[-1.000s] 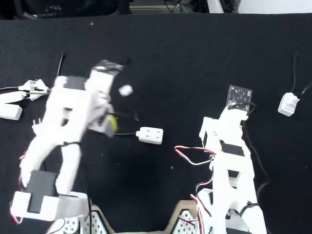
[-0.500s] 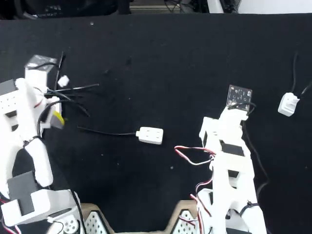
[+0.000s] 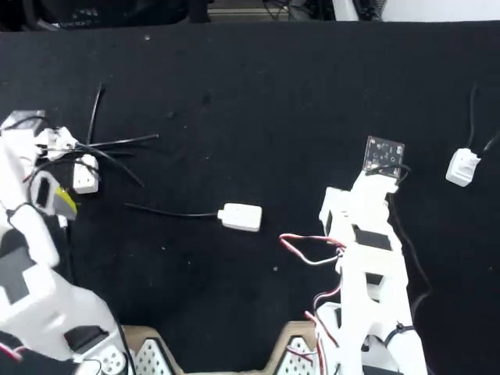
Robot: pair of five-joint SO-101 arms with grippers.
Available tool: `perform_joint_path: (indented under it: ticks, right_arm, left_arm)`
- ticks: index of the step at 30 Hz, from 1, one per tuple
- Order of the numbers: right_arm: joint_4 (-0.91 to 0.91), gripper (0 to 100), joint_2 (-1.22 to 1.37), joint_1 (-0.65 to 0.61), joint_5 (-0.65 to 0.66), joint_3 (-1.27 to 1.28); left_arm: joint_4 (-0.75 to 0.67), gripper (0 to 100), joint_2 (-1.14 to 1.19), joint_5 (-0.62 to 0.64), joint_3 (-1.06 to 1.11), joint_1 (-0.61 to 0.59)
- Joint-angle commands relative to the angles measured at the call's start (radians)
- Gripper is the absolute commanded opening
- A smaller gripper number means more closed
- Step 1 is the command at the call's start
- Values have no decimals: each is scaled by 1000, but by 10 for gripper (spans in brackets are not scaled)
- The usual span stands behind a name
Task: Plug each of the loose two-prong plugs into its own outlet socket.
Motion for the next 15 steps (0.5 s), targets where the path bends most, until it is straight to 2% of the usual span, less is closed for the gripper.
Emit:
perform_joint_path:
  ticks: [1, 6, 15]
  right_arm:
    - [-25, 53, -36, 14, -6, -58]
    - [-25, 53, -33, 14, -6, -53]
    - [-25, 53, -31, 14, -6, -53]
  left_arm:
    - [-17, 254, 75, 25, -59, -13]
    - [-144, 256, 124, 118, -48, 7]
    - [-143, 252, 181, 328, -33, 67]
